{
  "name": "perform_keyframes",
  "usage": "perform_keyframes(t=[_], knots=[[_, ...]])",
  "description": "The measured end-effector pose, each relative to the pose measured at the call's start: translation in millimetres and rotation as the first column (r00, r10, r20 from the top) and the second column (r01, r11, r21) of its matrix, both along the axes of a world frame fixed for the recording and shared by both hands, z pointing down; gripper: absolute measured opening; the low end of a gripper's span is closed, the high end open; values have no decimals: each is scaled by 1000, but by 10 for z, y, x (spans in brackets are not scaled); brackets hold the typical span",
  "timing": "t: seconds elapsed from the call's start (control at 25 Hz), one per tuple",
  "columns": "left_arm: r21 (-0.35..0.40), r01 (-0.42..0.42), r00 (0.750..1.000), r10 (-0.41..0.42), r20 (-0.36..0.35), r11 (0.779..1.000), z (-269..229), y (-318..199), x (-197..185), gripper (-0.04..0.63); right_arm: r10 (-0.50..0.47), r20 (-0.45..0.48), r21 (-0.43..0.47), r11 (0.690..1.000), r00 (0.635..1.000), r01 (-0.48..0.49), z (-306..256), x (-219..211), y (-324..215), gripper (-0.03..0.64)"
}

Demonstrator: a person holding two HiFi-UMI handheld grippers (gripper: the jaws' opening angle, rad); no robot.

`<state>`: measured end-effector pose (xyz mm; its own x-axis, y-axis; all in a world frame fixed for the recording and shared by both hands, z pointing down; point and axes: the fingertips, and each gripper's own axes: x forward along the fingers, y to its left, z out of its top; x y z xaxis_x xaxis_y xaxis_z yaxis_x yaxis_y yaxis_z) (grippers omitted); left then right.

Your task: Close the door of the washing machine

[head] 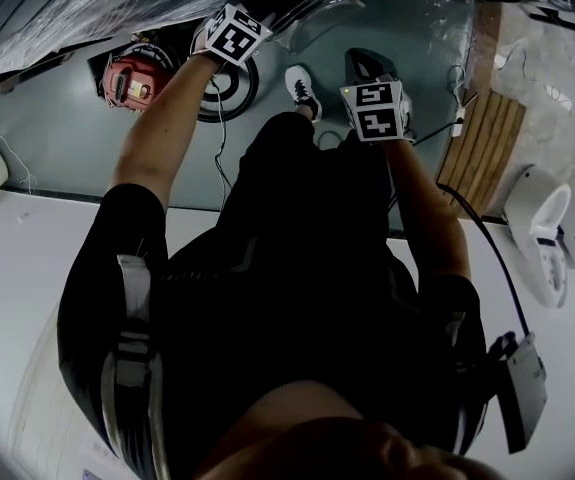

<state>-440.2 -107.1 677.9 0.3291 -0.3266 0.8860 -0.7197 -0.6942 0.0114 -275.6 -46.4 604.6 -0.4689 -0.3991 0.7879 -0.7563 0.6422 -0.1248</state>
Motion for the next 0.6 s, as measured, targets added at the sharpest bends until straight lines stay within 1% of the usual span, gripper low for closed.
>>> perform_keyframes(t=[0.08, 0.2, 0.32, 0.48, 0.6], knots=[[2, 22, 1000, -22, 3, 1000, -11, 93, 89, 120, 3, -4, -6, 1000, 1000, -3, 3, 109, 37, 5], [-2, 44, 999, -44, -11, 999, -18, 209, 248, 120, 5, -12, -8, 1000, 1000, -5, 13, 300, 97, 5], [-12, 48, 999, -48, -15, 999, -2, 307, 427, 121, 9, -23, -15, 1000, 1000, -9, 37, 492, 157, 5], [-20, 43, 999, -43, 2, 999, 11, 453, 649, 128, 15, -26, -26, 1000, 1000, -15, 74, 666, 259, 5], [-23, 56, 998, -56, -2, 998, -7, 495, 803, 133, 17, -34, -36, 999, 999, -19, 116, 791, 319, 5]])
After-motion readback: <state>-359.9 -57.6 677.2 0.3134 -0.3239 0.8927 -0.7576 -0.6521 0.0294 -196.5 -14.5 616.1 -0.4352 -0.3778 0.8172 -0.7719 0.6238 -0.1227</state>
